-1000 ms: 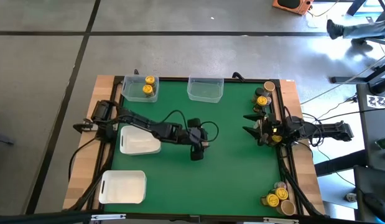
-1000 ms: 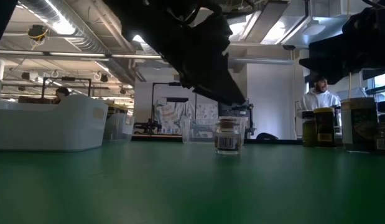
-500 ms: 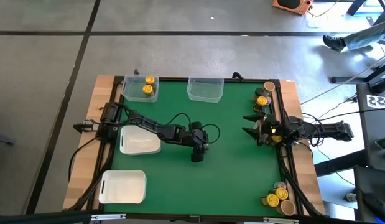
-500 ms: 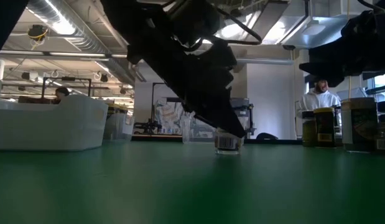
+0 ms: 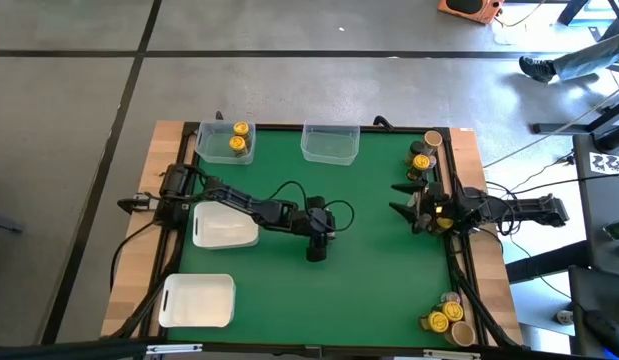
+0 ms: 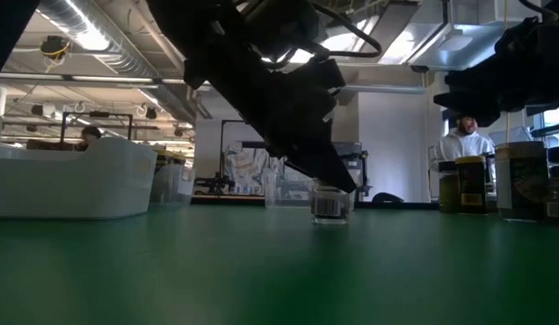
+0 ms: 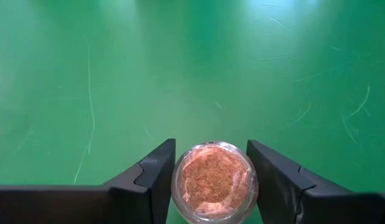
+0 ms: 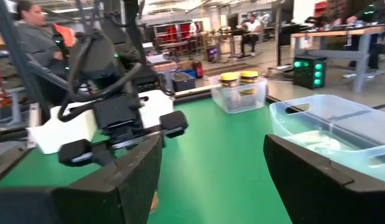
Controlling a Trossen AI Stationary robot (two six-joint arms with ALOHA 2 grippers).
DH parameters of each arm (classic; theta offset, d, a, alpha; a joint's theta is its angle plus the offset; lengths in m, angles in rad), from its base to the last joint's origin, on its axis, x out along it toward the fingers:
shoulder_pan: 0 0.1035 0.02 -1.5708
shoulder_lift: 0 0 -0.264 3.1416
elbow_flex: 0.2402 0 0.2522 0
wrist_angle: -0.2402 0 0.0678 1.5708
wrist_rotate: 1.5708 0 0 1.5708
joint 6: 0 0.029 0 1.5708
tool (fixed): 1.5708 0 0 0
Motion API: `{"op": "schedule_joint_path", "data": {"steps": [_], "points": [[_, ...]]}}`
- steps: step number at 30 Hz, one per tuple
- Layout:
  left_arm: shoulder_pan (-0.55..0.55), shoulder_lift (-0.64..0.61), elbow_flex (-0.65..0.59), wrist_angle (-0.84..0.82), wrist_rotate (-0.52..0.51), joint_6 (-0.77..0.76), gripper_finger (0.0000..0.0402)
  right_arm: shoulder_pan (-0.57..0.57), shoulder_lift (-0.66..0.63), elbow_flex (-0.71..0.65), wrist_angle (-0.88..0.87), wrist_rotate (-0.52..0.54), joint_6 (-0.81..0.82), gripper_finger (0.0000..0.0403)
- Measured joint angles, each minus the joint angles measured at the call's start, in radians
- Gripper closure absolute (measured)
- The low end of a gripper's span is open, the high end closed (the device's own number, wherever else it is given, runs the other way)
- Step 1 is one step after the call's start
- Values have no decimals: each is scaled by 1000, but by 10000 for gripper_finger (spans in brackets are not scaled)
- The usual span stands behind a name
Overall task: Sort spices by type
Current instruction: Put the brown seasoning bottle into the right transparent bin
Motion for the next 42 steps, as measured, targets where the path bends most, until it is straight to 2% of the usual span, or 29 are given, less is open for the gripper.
{"op": "schedule_joint_path", "data": {"steps": [6, 10, 20, 27, 34, 37, 42], "points": [[4, -18, -1, -18, -39, 6, 232, 0, 1, 0, 1, 5, 11, 123], [34, -78, -1, -4, -96, 42, 226, 0, 1, 0, 4, 33, 11, 123], [178, -166, 1, 85, -235, 131, 228, 0, 1, 0, 2, 38, 18, 123], [311, -165, 1, 76, -238, 48, 228, 0, 1, 1, -3, 42, 28, 123], [424, -162, 1, 132, -230, 50, 228, 0, 1, 1, -4, 43, 29, 123], [478, -158, 1, 153, -193, 96, 228, 0, 1, 1, -5, 43, 28, 123], [580, -157, 16, 140, -98, 69, 228, 0, 1, 1, -6, 43, 28, 123]]}}
